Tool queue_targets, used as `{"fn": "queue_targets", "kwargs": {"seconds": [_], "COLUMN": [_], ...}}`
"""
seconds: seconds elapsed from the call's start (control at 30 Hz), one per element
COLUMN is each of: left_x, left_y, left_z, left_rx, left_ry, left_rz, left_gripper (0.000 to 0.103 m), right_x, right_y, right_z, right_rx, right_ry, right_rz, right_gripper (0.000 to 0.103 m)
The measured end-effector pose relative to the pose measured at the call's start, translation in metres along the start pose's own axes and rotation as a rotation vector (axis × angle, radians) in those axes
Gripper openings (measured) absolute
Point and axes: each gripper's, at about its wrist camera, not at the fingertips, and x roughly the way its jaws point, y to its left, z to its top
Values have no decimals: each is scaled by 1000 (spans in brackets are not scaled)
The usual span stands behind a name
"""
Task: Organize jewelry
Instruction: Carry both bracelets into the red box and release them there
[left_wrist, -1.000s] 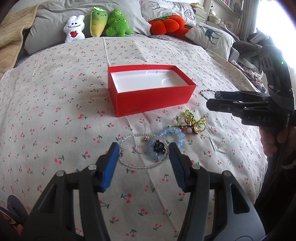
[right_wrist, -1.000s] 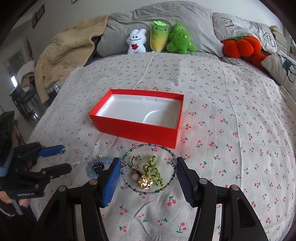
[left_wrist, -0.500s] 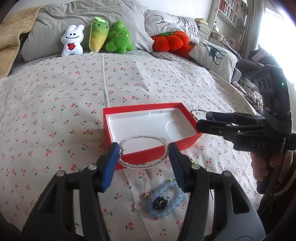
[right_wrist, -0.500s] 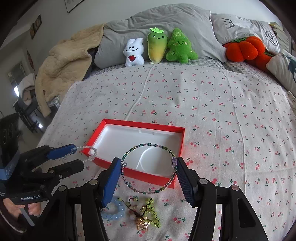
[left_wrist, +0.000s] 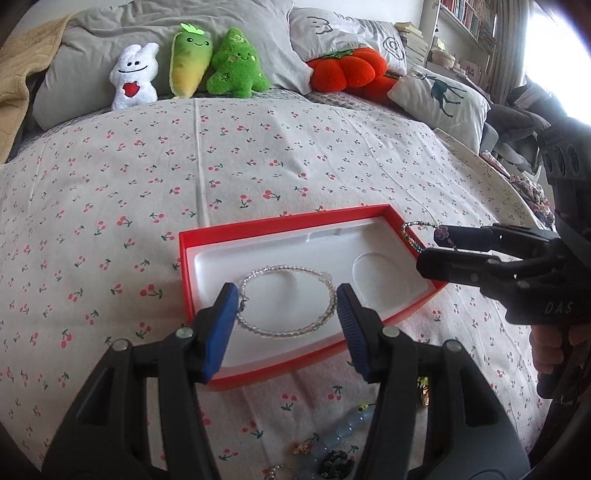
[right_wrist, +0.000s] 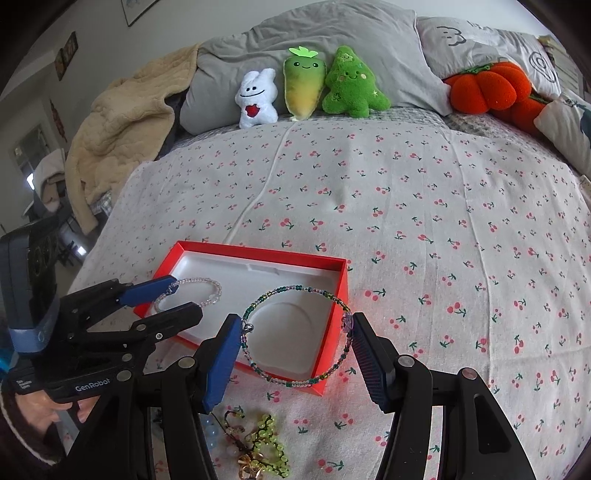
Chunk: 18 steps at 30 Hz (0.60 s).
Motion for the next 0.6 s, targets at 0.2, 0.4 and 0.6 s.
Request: {"fn": "queue_targets", "kwargs": {"seconds": [0.2,0.4,0.6], "left_x": [-2,-22,-42], "left_y": [-3,-7,4], "left_z": [0,0,-7], "left_rx": [18,38,-1], "left_ry": [4,3,33], "left_rz": [17,48,81], "left_gripper": [60,66,70], "right_x": [3,2,10], "right_y": [-3,3,15], "right_z": [-1,1,4], "right_rx": [-2,-23,-57], "right_ry": [6,-2,4], "right_rz": [-6,-12,-24], "right_gripper": [61,61,61]}}
